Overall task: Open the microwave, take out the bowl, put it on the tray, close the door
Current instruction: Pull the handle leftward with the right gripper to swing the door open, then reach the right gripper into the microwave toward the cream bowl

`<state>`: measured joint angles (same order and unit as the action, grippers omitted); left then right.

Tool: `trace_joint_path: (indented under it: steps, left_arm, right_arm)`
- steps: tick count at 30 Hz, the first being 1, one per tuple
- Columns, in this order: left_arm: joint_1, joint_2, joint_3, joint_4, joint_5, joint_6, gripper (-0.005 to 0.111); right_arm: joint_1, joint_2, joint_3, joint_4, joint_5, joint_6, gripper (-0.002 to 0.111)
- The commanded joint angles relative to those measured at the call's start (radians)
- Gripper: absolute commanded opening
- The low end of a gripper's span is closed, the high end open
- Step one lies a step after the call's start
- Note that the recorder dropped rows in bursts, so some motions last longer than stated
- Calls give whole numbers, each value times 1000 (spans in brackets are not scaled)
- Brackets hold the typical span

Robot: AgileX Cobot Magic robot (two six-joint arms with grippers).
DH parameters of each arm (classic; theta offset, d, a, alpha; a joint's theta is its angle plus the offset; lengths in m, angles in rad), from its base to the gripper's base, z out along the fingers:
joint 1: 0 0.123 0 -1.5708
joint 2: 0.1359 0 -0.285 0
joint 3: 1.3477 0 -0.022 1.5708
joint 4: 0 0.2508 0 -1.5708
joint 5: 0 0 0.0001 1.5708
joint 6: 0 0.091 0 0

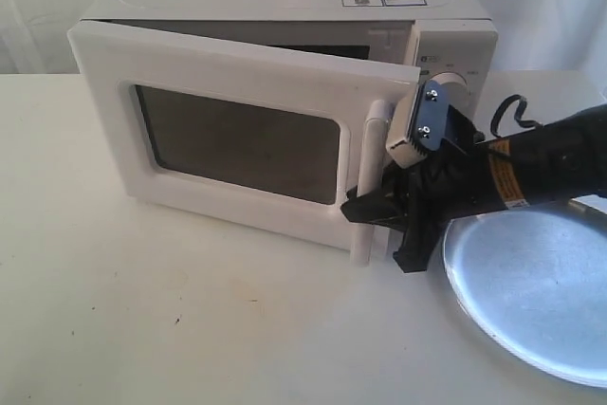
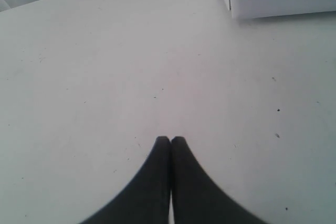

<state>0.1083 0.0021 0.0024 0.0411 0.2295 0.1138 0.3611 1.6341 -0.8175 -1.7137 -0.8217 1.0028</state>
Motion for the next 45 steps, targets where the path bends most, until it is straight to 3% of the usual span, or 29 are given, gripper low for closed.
trace_joint_path:
  steps: [1, 13, 18, 21, 24, 28, 34, 39, 45]
  left_arm:
    - [0, -2, -2, -7, 2, -4, 0]
    - [0, -2, -2, -7, 2, -4, 0]
    - [0, -2, -2, -7, 2, -4, 0]
    - [0, -2, -2, -7, 2, -4, 0]
    - [0, -2, -2, -7, 2, -4, 0]
    - [0, -2, -2, -7, 2, -4, 0]
    - [0, -2, -2, -7, 2, -4, 0]
    - [0, -2, -2, -7, 2, -4, 0]
    - [0, -2, -2, -7, 2, -4, 0]
  right_arm:
    - [-23, -92, 21, -31, -43, 26, 14]
    - [-23, -191, 143, -31, -53, 135, 14]
    - [-23, -235, 191, -31, -228, 130, 14]
    - [-23, -262, 216, -31, -352, 27, 9]
    - [-23, -305, 251, -31, -285, 20, 0]
    - [-23, -396, 257, -31, -17, 44, 0]
    - [-23, -628, 259, 458, 22, -278, 0]
    - [-23, -676, 259, 915, 197, -518, 0]
    - [-23, -527, 255, 1056, 242, -693, 0]
